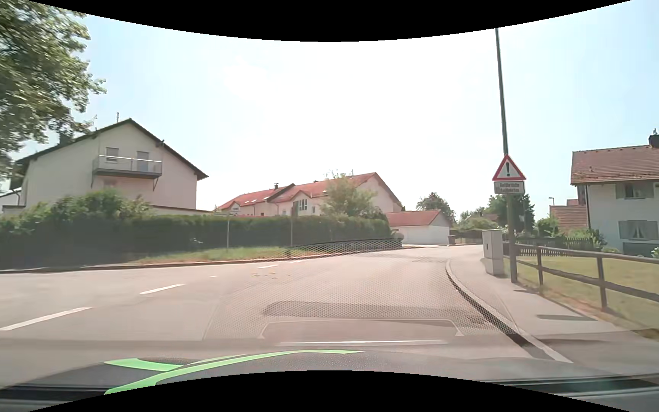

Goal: Follow the waypoints while adhering to traffic rules and regulations

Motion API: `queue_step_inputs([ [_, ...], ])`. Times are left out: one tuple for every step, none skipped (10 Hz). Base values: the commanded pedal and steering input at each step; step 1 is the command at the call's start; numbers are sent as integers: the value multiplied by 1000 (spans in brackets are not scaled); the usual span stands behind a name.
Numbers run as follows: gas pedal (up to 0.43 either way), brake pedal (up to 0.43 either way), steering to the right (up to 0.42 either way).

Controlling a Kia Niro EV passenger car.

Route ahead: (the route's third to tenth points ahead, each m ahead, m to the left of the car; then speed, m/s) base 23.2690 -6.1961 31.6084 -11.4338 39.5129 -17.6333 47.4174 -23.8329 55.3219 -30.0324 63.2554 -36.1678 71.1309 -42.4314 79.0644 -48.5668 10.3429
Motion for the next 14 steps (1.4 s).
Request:
queue_step_inputs([
  [157, 0, 109],
  [157, 0, 104],
  [157, 0, 99],
  [169, 0, 98],
  [169, 0, 98],
  [177, 0, 97],
  [177, 0, 97],
  [177, 0, 96],
  [177, 0, 95],
  [177, 0, 93],
  [177, 0, 91],
  [177, 0, 91],
  [177, 0, 91],
  [177, 0, 91],
])
